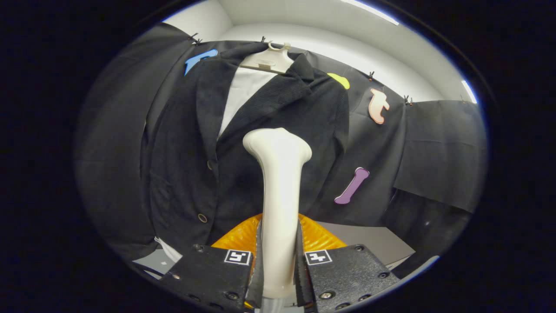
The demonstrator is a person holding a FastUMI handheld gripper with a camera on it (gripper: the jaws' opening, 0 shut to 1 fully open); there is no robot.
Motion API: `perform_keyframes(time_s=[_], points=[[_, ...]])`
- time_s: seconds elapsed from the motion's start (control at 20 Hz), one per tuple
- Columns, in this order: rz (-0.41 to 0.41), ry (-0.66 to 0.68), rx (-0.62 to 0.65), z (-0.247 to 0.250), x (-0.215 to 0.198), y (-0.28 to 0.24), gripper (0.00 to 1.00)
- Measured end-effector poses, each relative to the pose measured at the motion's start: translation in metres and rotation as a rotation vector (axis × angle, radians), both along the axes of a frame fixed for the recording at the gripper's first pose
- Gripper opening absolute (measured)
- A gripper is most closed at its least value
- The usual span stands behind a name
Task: Iron the clothes twice with a garment steamer, once on the left side and once on the right side.
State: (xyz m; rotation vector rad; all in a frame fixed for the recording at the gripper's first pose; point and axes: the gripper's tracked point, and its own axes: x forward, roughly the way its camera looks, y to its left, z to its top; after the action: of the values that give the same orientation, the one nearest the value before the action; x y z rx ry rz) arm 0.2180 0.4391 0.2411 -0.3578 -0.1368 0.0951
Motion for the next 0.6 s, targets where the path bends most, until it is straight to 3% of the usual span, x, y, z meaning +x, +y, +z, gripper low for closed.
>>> perform_keyframes(time_s=[0.6], points=[[-0.042, 0.067, -0.103, -0.067, 0.001, -0.013, 0.32]])
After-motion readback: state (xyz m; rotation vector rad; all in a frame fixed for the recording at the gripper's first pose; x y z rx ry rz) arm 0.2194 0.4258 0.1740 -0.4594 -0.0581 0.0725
